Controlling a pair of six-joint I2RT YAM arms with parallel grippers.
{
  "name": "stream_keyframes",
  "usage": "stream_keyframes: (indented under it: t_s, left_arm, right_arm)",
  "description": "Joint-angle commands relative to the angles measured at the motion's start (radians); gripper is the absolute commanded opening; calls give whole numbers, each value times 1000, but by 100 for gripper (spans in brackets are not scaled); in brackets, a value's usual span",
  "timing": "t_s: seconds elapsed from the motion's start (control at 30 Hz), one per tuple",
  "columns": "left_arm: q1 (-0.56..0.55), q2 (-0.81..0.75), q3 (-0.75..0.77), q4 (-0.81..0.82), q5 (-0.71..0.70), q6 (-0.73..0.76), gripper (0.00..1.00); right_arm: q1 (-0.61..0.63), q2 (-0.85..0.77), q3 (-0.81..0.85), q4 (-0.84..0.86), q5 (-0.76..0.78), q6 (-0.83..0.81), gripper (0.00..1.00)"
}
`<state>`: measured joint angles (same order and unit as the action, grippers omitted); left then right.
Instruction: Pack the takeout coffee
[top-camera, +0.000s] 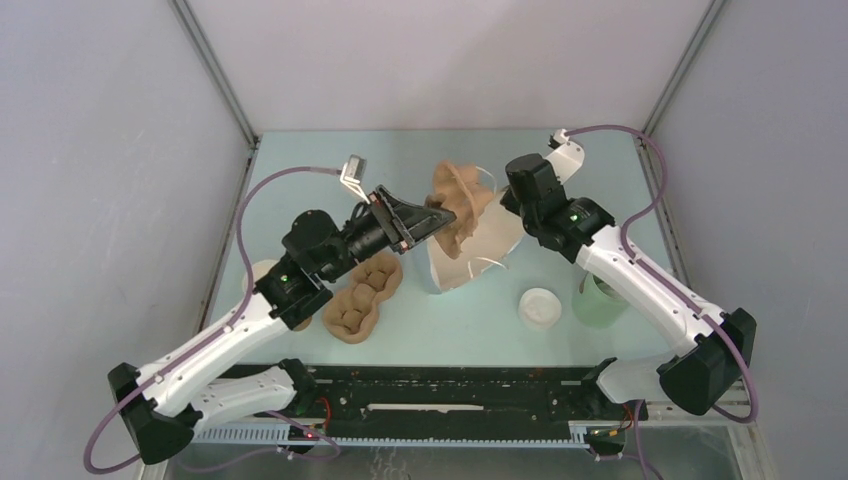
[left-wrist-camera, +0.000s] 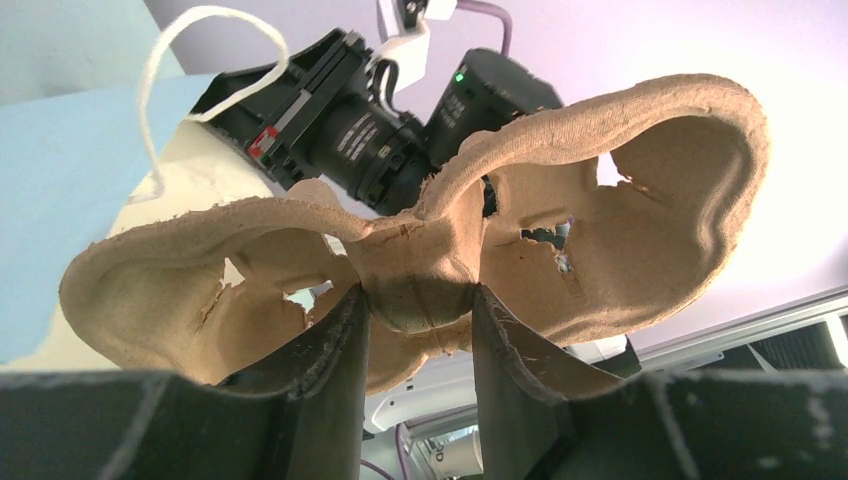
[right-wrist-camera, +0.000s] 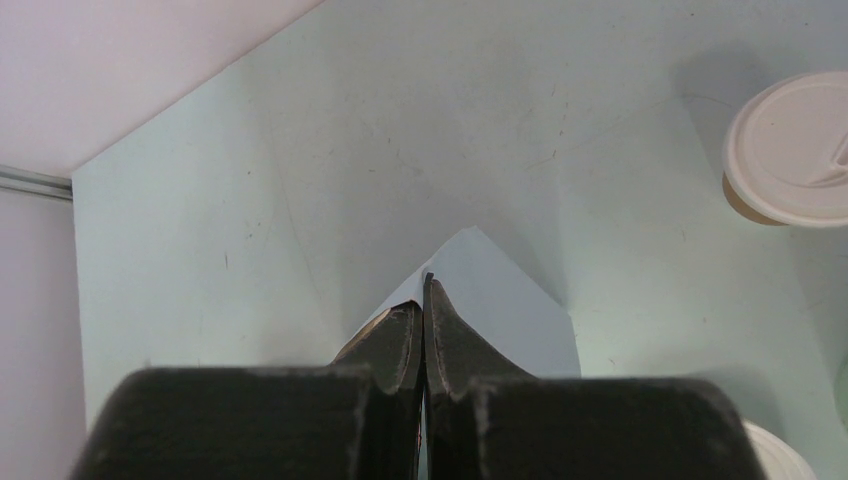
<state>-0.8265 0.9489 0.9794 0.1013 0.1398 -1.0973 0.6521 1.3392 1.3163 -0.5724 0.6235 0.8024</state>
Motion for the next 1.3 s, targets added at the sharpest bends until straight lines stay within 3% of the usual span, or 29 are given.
stream_keyframes:
  t_s: [0.0, 0.4, 0.6, 0.83, 1.27]
  left_arm:
    - [20, 26, -72, 169, 89, -34, 0]
    - [9, 66, -75, 125, 89, 5, 0]
    - [-47, 89, 103, -46, 108, 138, 1]
    - [-43, 98, 41, 53, 155, 45, 1]
    - [-31, 113, 3, -157, 23, 85, 0]
  right_arm:
    - [-25, -37, -2, 30, -56, 42, 3]
    - [-31, -25, -2, 43, -73, 59, 4]
    - [-32, -21, -1, 52, -65, 55, 4]
    - [-32, -15, -2, 52, -59, 49, 4]
    - [-31, -49, -2, 44, -55, 69, 4]
